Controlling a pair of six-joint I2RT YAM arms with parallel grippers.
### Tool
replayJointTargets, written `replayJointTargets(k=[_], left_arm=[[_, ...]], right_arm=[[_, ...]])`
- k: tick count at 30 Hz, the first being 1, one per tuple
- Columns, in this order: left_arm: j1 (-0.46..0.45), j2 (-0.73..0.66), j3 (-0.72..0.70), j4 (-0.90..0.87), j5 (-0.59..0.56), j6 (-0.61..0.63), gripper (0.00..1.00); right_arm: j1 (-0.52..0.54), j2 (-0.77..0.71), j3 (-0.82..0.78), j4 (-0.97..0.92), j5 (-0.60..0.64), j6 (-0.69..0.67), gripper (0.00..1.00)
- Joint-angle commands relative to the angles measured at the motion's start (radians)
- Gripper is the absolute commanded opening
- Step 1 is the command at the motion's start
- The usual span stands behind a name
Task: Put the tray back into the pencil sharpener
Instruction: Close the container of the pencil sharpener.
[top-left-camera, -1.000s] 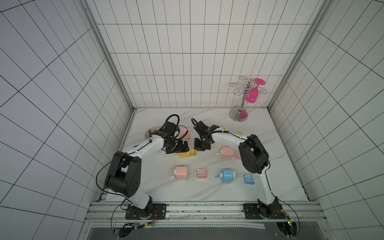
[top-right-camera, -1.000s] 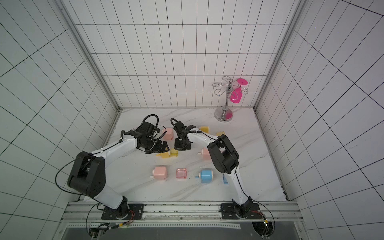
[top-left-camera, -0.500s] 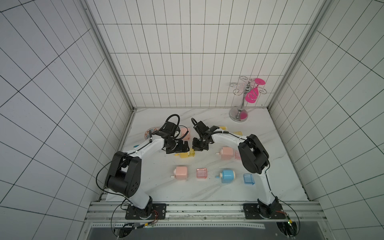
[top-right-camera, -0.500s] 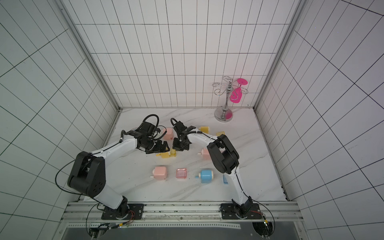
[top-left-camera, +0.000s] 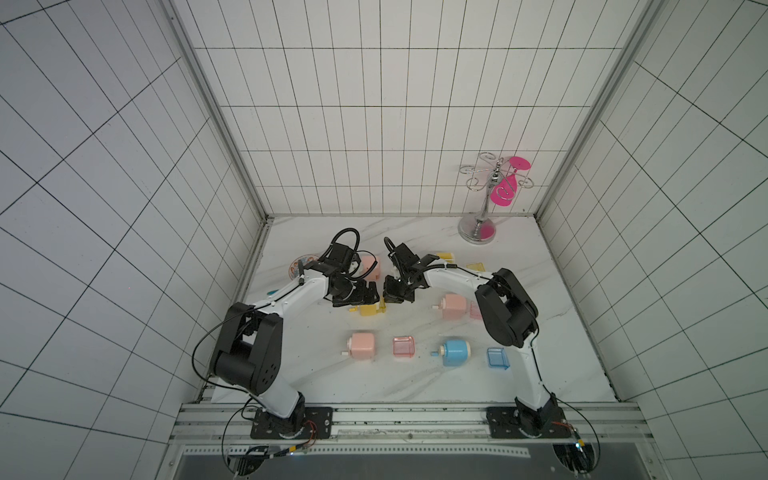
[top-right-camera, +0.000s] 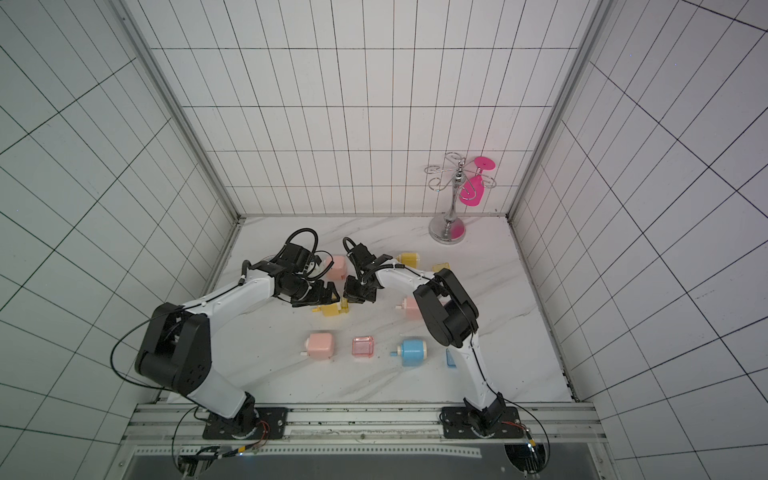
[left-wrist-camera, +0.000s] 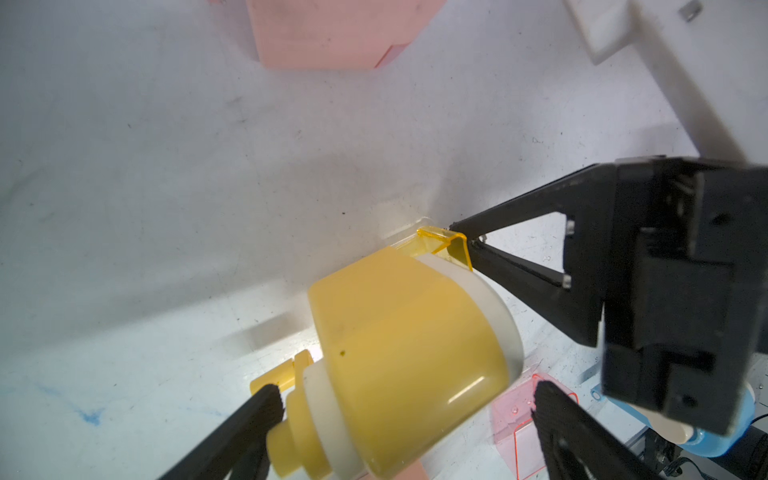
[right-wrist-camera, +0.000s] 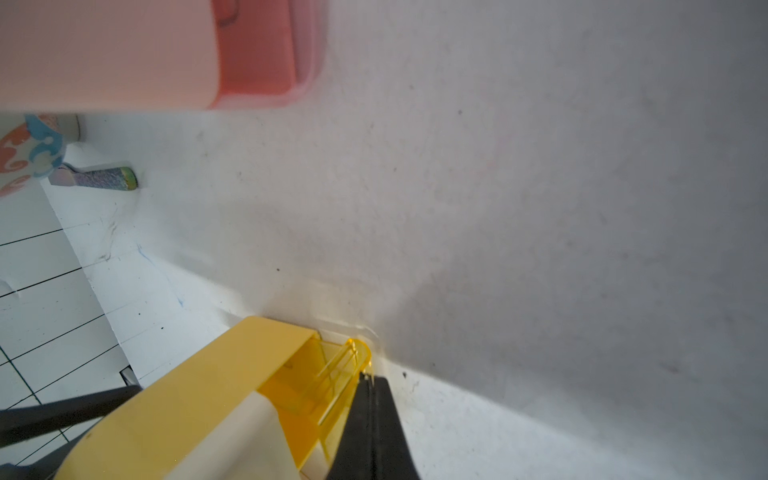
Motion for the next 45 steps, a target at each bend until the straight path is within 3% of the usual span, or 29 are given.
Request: replayJointTargets(k=[1, 20, 33, 39, 45], left_arm=[[-0.003, 0.005, 0.000, 0.025, 0.014, 0.004, 0.97], [0.001, 0.006, 0.006, 0.026, 0.004, 0.001, 0.97], [0.041, -0.097, 0.048, -0.099, -0.124, 0.003, 0.97], [0.041, -0.142, 0.054, -0.179, -0.167, 0.097, 0.97], [0.029, -0.175, 0.136, -0.258, -0.256, 0.325, 0.97]], right_arm=[[0.006, -0.011, -0.027, 0.035, -0.039, 0.026, 0.00], [0.012, -0.026, -0.057, 0.055, -0.052, 0.054, 0.00], [0.010, -0.016, -0.035, 0.036, -0.043, 0.043, 0.00], [0.010, -0.019, -0.035, 0.030, -0.042, 0.037, 0.00], [0.008, -0.010, -0.027, 0.015, -0.043, 0.038, 0.00]])
